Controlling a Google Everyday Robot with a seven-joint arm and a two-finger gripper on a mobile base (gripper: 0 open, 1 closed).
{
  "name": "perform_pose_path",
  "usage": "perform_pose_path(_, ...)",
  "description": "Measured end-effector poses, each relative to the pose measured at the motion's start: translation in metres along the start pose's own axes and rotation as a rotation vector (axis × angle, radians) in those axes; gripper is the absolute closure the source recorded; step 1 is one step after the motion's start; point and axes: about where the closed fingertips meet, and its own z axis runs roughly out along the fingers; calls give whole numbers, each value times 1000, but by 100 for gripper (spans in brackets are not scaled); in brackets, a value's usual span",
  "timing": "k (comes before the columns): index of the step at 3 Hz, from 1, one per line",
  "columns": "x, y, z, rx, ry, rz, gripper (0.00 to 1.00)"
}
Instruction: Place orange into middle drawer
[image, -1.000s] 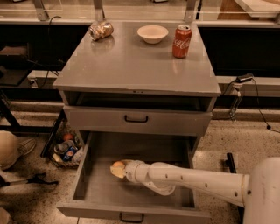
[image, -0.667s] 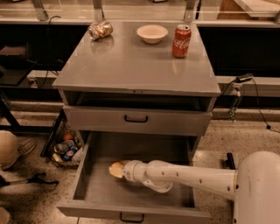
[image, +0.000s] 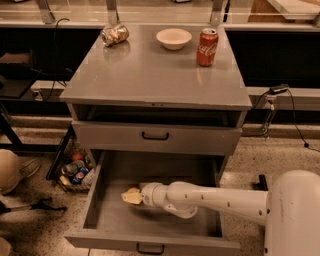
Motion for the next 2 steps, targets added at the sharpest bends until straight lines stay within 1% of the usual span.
perform_pose_path(1,-1,-2,-19,8,-13,3,0)
perform_pose_path(2,-5,-11,-73,67,-55,10,0)
